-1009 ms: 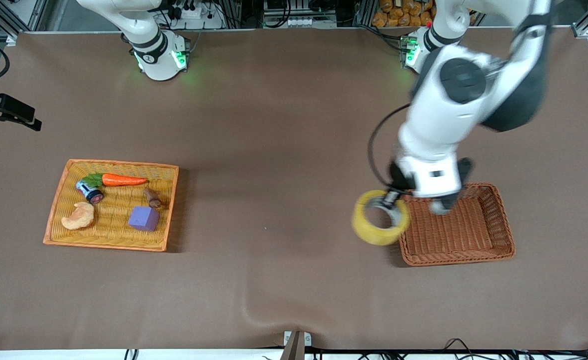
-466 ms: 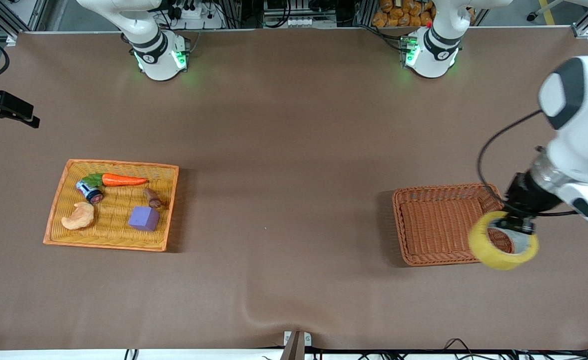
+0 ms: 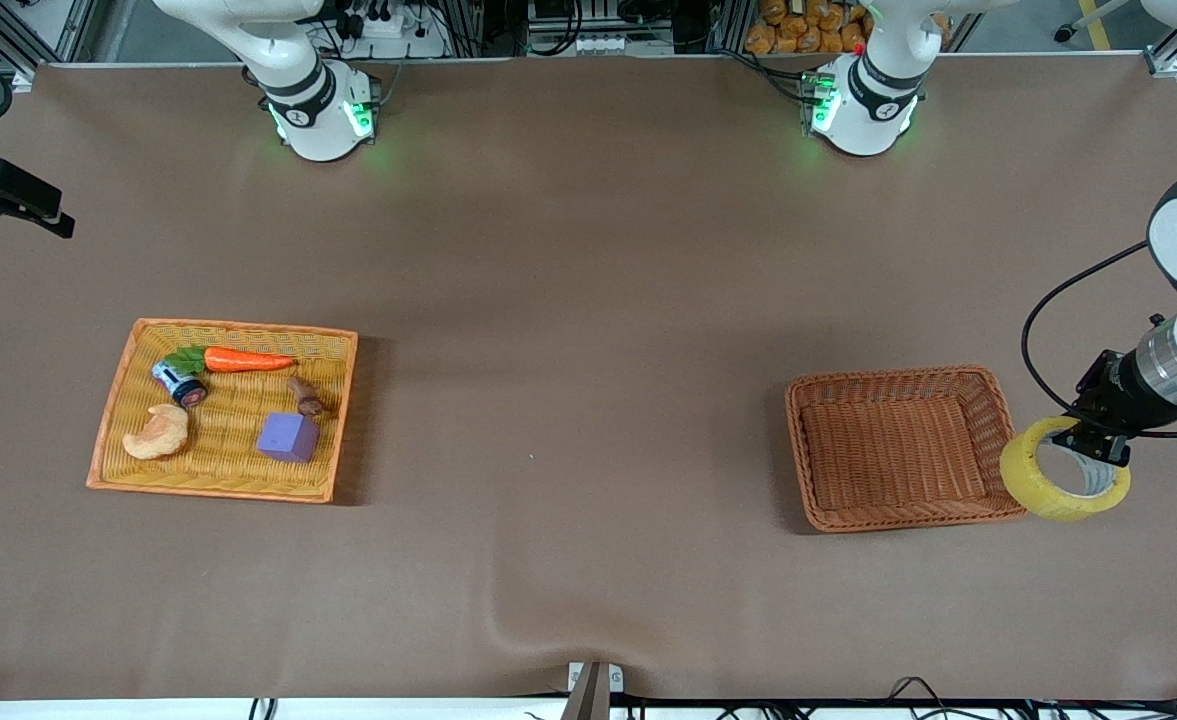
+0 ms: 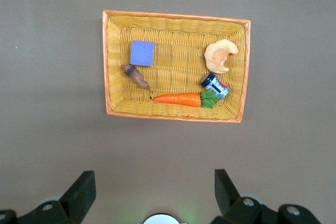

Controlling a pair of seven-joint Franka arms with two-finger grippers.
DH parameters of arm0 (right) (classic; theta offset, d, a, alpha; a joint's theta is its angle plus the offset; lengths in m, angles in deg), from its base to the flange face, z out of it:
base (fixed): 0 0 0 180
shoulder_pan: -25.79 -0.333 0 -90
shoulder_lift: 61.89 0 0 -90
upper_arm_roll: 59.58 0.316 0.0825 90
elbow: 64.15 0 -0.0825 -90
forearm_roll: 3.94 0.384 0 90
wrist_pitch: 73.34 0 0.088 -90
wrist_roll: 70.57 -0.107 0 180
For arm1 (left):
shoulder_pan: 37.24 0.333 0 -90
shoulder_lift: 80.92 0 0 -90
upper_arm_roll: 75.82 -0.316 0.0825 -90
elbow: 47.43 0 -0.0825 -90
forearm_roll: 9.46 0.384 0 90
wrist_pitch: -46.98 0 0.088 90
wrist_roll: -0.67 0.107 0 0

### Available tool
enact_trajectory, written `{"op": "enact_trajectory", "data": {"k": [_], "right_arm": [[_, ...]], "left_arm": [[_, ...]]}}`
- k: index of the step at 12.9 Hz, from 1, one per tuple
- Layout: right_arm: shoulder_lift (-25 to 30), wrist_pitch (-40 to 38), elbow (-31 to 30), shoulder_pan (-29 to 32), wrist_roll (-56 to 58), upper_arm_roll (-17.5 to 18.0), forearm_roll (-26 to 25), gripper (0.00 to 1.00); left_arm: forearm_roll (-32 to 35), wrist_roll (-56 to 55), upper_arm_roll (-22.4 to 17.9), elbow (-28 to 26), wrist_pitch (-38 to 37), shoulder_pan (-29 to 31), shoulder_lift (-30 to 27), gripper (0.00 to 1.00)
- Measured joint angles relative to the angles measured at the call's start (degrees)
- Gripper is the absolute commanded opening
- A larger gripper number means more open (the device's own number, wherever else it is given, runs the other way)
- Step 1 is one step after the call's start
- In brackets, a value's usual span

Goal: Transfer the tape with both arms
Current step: 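Carry the tape roll with the left gripper over the brown basket, then lower the tape roll into the basket and open the left gripper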

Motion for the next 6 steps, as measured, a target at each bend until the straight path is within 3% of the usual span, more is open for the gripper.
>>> {"op": "enact_trajectory", "data": {"k": [6], "right_arm": [[0.0,0.1,-0.5,-0.3,0.4,0.0,0.0,1.00]], "left_arm": [[0.0,0.3,4.8,-15.4,8.5,-0.4,-1.3,0.00]]}}
